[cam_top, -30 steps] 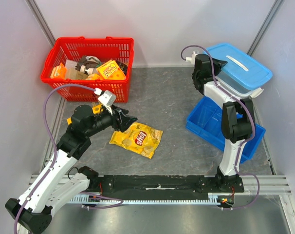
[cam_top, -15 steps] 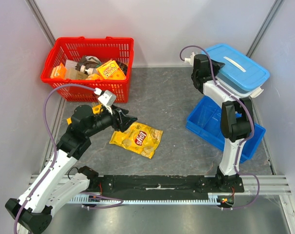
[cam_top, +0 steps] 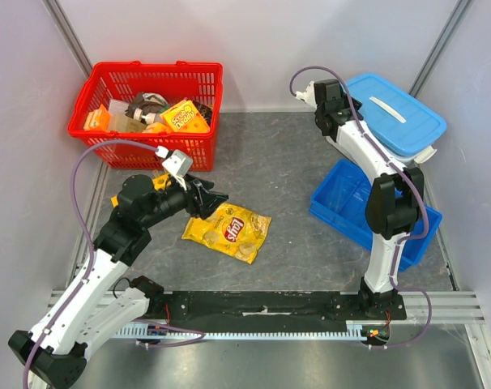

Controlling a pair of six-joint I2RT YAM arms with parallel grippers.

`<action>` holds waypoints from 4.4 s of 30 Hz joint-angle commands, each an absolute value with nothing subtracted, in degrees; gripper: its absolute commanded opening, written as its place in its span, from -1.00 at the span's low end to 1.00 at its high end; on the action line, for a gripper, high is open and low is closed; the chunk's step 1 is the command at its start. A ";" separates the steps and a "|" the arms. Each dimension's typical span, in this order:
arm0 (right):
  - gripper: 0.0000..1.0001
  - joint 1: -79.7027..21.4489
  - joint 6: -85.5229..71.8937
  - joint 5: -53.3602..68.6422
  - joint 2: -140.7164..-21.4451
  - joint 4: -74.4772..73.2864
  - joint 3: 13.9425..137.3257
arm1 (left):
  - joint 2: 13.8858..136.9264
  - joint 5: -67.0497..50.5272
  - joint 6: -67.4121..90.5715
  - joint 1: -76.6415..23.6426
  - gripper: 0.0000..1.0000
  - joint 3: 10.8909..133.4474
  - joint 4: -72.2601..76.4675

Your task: Organize the chemistry lab equipment

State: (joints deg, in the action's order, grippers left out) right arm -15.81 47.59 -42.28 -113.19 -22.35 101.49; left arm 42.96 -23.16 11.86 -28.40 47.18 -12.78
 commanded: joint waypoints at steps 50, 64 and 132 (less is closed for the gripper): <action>-0.29 -8.09 48.59 -5.73 -108.82 -19.52 91.24 | 69.87 -20.40 13.97 -29.27 0.19 69.25 -8.88; -0.38 -8.52 58.44 12.74 -101.08 -14.15 80.42 | 77.34 -12.75 16.35 -29.27 0.15 75.67 -10.90; 0.68 14.24 -4.04 20.12 -112.76 -22.06 99.84 | 126.73 -19.51 18.28 -35.07 0.04 119.97 1.56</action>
